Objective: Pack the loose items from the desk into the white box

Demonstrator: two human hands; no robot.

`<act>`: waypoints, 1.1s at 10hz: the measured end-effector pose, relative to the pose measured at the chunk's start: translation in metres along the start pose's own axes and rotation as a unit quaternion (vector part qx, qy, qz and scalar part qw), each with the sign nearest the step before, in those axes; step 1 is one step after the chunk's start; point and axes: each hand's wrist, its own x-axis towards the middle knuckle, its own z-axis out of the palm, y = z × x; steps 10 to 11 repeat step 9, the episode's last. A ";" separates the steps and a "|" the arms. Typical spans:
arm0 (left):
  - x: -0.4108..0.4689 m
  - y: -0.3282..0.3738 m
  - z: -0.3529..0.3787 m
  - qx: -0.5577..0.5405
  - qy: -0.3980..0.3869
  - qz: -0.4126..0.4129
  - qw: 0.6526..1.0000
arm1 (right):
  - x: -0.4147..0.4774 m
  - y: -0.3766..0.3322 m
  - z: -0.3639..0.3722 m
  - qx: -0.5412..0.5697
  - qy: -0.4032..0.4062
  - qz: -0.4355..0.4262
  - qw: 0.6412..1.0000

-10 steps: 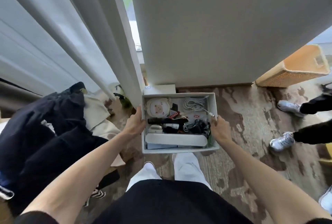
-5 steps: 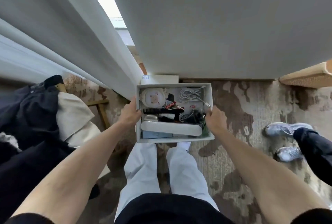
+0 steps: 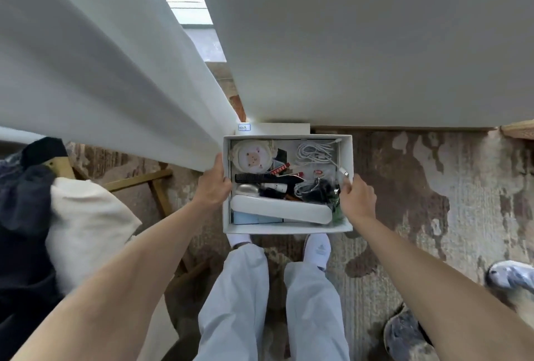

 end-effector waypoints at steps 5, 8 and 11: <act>0.152 -0.043 0.035 0.012 0.031 -0.008 0.999 | 0.132 -0.021 0.112 0.009 0.006 0.053 0.999; 0.205 -0.057 0.049 0.054 0.024 -0.038 0.998 | 0.172 -0.025 0.147 0.011 0.014 0.052 0.998; 0.208 -0.060 0.051 0.052 0.028 -0.051 0.997 | 0.173 -0.031 0.142 0.015 -0.013 0.064 0.998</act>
